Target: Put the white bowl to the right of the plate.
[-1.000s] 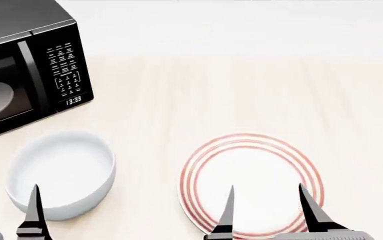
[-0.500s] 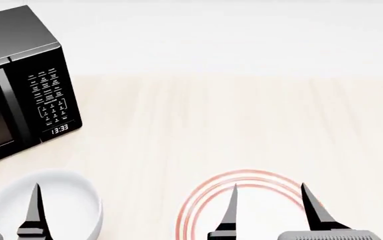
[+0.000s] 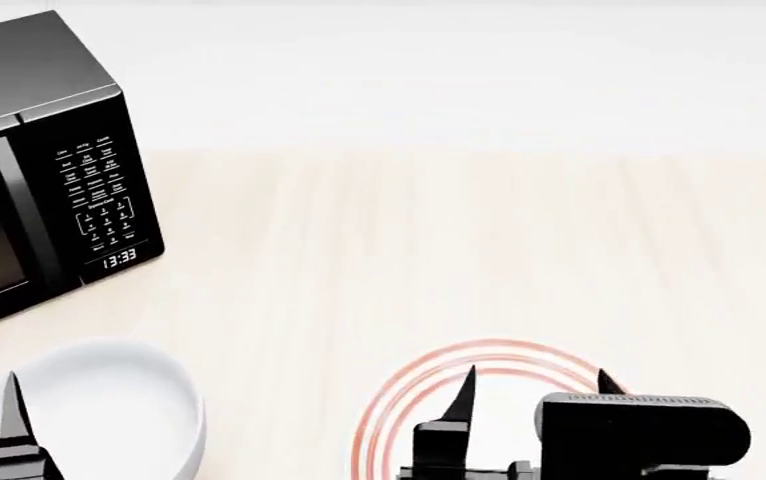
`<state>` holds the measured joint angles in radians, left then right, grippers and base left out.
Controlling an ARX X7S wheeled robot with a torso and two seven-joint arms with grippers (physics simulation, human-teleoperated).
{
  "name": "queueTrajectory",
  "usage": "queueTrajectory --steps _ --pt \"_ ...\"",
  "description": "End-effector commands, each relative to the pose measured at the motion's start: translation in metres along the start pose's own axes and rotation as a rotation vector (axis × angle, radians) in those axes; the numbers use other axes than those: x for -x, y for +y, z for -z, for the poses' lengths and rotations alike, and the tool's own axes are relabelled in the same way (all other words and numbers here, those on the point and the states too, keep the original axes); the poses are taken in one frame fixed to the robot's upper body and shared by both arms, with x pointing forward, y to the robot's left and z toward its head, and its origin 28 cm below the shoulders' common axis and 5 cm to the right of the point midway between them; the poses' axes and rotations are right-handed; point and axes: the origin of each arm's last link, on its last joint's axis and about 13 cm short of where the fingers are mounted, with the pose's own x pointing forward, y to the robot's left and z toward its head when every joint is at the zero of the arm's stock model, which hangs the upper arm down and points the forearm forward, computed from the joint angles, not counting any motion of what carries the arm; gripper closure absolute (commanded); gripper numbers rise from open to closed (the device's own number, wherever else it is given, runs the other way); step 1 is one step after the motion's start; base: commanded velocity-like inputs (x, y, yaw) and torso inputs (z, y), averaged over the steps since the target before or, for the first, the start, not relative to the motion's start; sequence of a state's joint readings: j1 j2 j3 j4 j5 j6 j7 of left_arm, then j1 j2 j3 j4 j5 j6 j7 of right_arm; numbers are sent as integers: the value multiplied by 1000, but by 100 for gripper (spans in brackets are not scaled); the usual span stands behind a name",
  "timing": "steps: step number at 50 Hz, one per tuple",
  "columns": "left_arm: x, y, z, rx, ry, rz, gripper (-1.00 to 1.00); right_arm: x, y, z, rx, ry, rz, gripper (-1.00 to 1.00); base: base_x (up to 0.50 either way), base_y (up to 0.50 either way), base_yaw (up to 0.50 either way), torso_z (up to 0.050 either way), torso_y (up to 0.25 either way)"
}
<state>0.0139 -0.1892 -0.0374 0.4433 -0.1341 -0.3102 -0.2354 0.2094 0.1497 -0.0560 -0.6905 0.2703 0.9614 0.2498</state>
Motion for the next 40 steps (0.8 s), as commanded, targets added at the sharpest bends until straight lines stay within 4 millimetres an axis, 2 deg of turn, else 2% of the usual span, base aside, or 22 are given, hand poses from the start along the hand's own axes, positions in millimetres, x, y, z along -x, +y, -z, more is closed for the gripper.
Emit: queueTrajectory --steps 1,9,14,17,18,19,20,21,22,26,40 --pt "-2 10 9 -77 37 -112 -100 3 6 -25 42 36 -83 -100 0 0 0 0 0" --pt "6 23 -4 -23 22 -172 -100 -3 7 -42 52 94 -251 -100 0 0 0 0 0" --pt "9 38 -9 -40 28 -325 -100 -9 8 -52 71 106 -305 -100 0 0 0 0 0" --pt "7 47 -8 -54 36 -385 -100 -11 11 -52 94 190 -431 -100 0 0 0 0 0" --pt "12 76 -8 -60 60 -600 -100 -28 42 -74 62 207 -506 -100 0 0 0 0 0" --pt "13 80 -9 -61 56 -618 -100 -42 54 -102 55 204 -513 -100 0 0 0 0 0" --pt "13 79 -9 -62 57 -617 -100 -49 51 -115 43 237 -475 -100 0 0 0 0 0" --pt "13 79 -8 -63 56 -616 -100 -41 55 -118 51 232 -470 -100 0 0 0 0 0" --pt "13 78 -9 -65 55 -615 -100 -34 59 -120 55 236 -452 -100 0 0 0 0 0" --pt "13 80 -9 -59 57 -618 -100 -35 62 -125 63 221 -385 -100 0 0 0 0 0" --pt "16 81 -6 -66 50 -631 -100 -48 84 -134 70 337 -454 -100 0 0 0 0 0"
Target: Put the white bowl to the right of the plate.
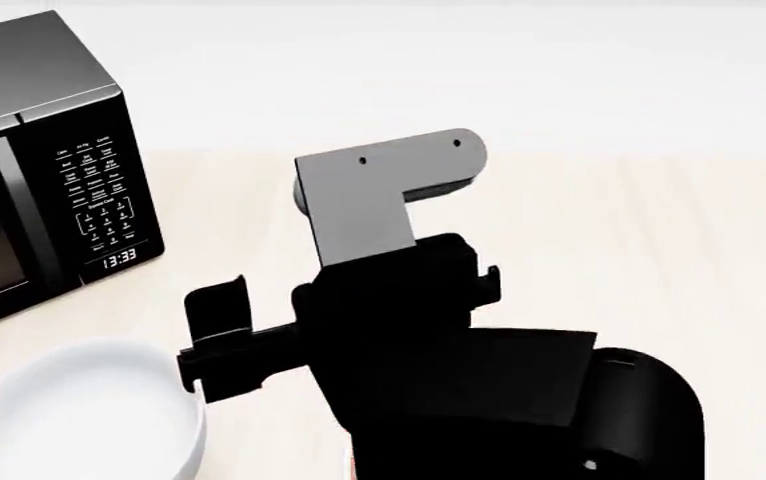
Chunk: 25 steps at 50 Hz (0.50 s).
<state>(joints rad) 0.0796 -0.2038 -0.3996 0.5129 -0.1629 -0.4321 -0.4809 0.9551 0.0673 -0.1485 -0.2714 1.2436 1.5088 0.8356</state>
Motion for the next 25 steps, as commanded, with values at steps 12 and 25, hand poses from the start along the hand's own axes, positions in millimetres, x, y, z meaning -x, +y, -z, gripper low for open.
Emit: queueTrajectory --steps 12,25 --pt "-4 13 3 -3 8 -93 -100 -29 22 -29 27 164 -39 -100 0 0 0 0 0" --pt "-9 19 6 0 22 -138 -100 -47 34 -29 33 266 -65 -100 0 0 0 0 0"
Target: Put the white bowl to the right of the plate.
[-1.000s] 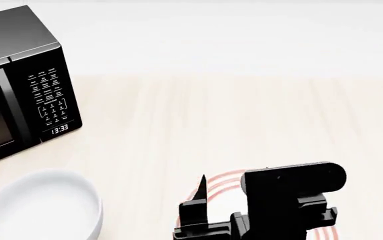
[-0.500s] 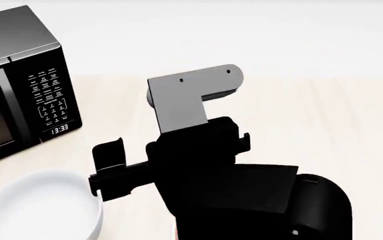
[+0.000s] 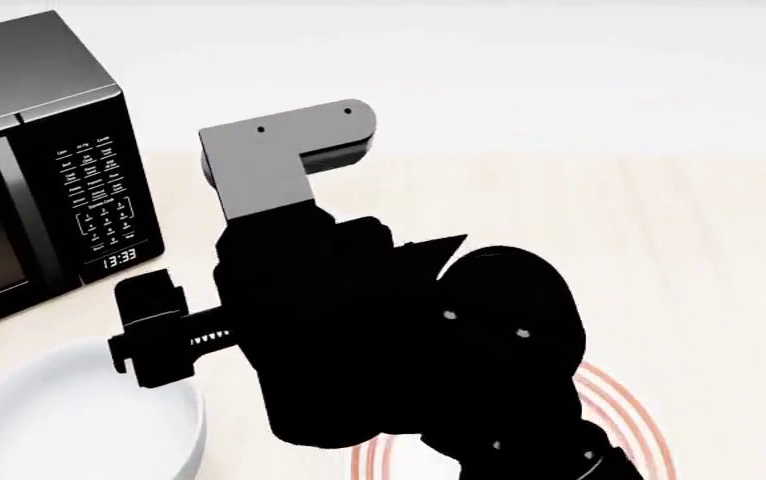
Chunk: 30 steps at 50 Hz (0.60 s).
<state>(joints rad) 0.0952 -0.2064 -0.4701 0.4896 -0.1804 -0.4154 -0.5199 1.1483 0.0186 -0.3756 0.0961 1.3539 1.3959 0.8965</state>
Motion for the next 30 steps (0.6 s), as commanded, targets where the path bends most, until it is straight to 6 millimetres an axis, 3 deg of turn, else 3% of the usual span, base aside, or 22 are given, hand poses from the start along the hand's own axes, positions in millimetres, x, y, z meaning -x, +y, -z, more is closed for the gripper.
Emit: queueTrajectory --steps 1,12,19,30 --pt "-5 3 2 -1 14 -35 -100 -14 9 -6 -3 90 -12 -100 0 0 0 0 0" --pt "-4 4 1 5 12 -29 -100 -25 15 -14 -153 274 -84 -100 0 0 0 0 0" --pt "-4 6 0 16 13 -32 -100 -38 17 -14 -266 359 7 -100 0 0 0 0 0" --pt "-5 13 0 29 19 -57 -100 -49 21 -15 -295 426 11 -100 0 0 0 0 0"
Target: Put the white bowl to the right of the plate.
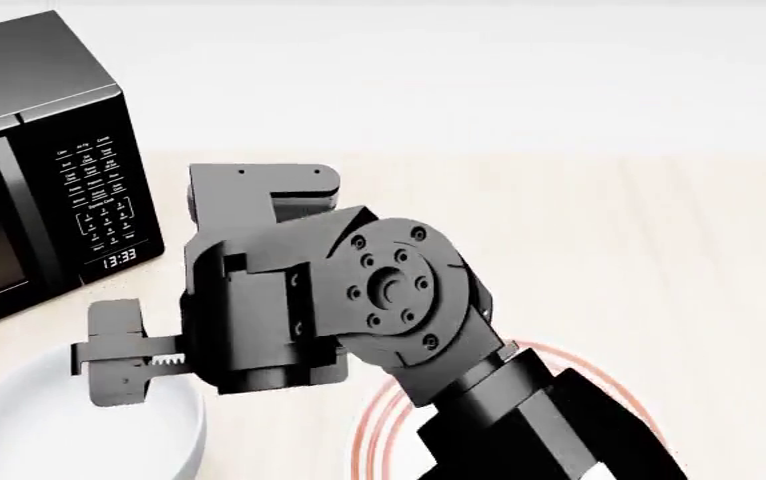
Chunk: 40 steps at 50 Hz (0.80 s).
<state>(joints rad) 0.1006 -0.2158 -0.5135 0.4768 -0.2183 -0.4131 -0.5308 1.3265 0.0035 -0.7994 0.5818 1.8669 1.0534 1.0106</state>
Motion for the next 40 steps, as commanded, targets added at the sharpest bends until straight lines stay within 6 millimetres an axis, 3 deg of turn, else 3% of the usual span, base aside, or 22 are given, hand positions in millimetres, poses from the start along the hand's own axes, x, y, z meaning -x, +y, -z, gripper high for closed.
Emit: queueTrajectory --steps 1,16,27,40 --pt "-1 5 -1 12 5 -19 -100 -12 1 -7 -91 77 42 -100 0 0 0 0 0" --pt "0 4 -1 13 1 -3 -100 -23 4 -6 -126 110 4 -100 0 0 0 0 0" --pt "1 4 -1 13 -2 1 -100 -37 -2 -12 -351 58 -2 -100 0 0 0 0 0" --pt "2 4 -2 15 -7 3 -100 -49 -8 -2 -343 53 58 -100 0 0 0 0 0"
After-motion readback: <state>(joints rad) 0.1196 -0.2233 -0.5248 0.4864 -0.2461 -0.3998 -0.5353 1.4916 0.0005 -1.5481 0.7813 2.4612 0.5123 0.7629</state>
